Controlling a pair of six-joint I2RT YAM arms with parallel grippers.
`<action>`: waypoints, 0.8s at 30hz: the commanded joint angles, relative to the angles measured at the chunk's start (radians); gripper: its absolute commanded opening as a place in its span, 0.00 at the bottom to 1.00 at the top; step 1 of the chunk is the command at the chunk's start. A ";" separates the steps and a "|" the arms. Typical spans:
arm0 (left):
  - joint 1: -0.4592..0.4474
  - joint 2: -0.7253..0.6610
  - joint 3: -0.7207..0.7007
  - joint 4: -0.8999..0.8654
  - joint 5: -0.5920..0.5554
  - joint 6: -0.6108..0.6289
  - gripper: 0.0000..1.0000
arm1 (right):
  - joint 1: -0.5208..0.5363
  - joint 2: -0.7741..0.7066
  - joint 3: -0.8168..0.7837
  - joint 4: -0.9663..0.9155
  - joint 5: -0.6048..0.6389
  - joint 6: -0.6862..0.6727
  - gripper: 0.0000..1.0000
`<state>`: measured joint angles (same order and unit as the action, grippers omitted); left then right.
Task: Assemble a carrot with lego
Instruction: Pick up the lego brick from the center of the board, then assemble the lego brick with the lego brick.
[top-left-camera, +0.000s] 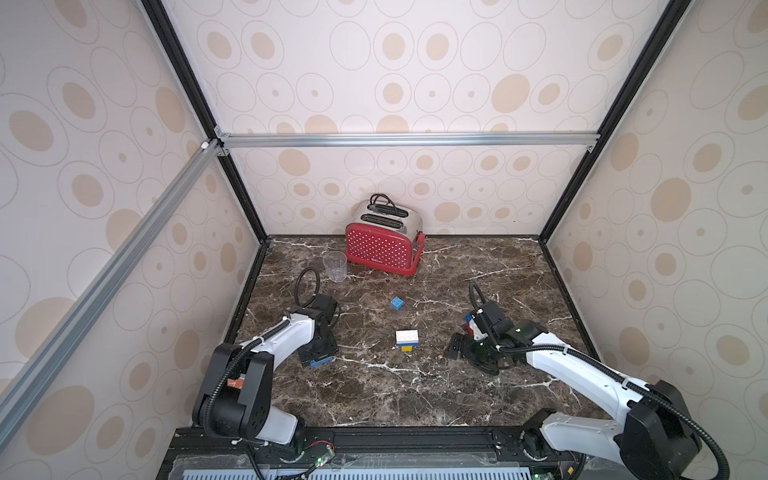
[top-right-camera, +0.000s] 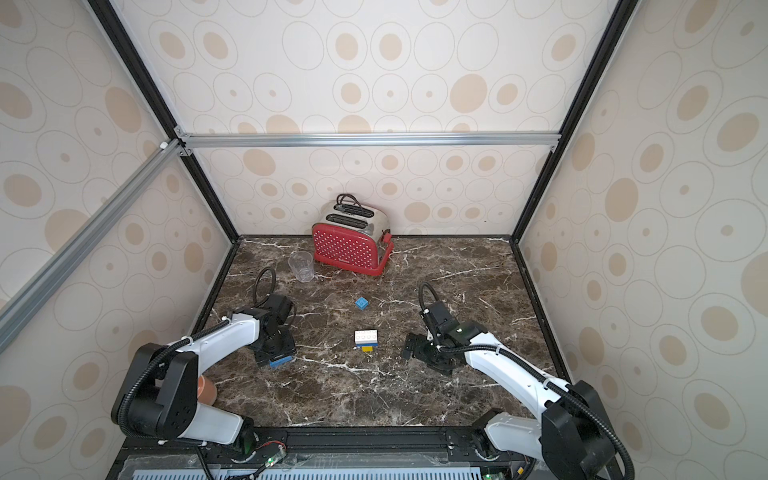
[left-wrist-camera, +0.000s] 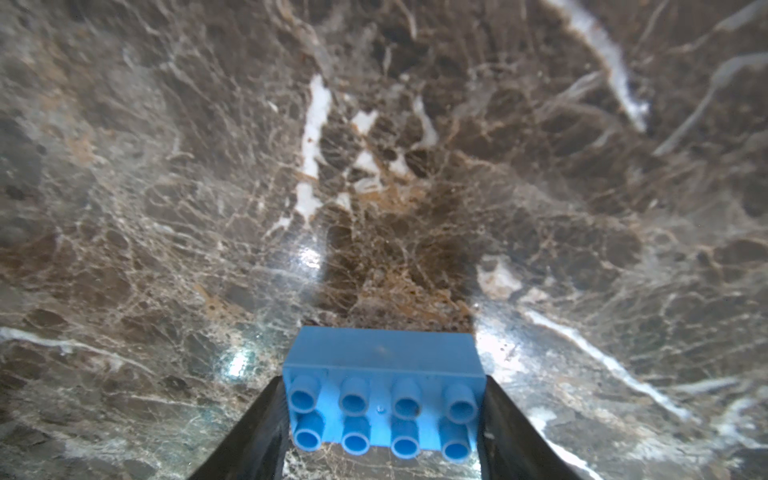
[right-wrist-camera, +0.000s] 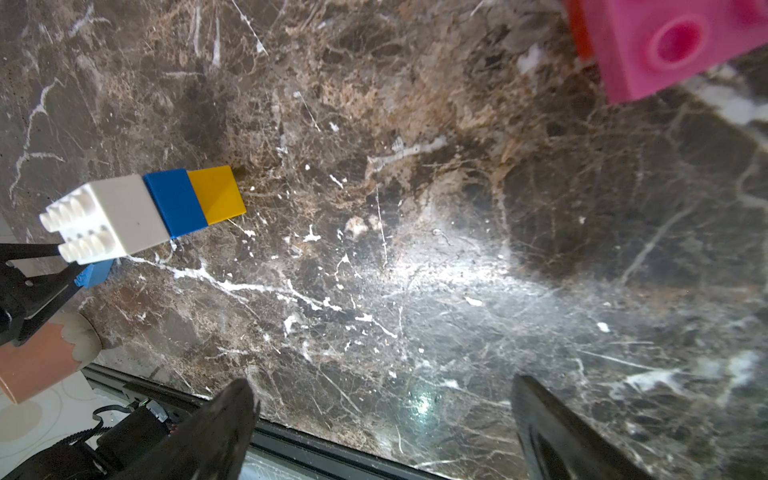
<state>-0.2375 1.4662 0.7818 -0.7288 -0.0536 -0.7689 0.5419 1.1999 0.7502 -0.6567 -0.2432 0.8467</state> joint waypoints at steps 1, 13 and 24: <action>0.009 -0.015 -0.003 -0.014 0.003 0.009 0.53 | -0.007 0.008 0.024 -0.004 0.009 0.002 0.99; -0.211 -0.069 0.215 -0.196 0.007 -0.095 0.48 | -0.006 0.009 -0.038 0.057 -0.022 0.031 0.99; -0.504 0.201 0.656 -0.331 -0.012 -0.141 0.49 | -0.003 0.005 -0.068 0.103 -0.034 0.051 0.99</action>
<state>-0.6998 1.6112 1.3720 -0.9646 -0.0509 -0.8776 0.5419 1.2064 0.6994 -0.5694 -0.2718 0.8764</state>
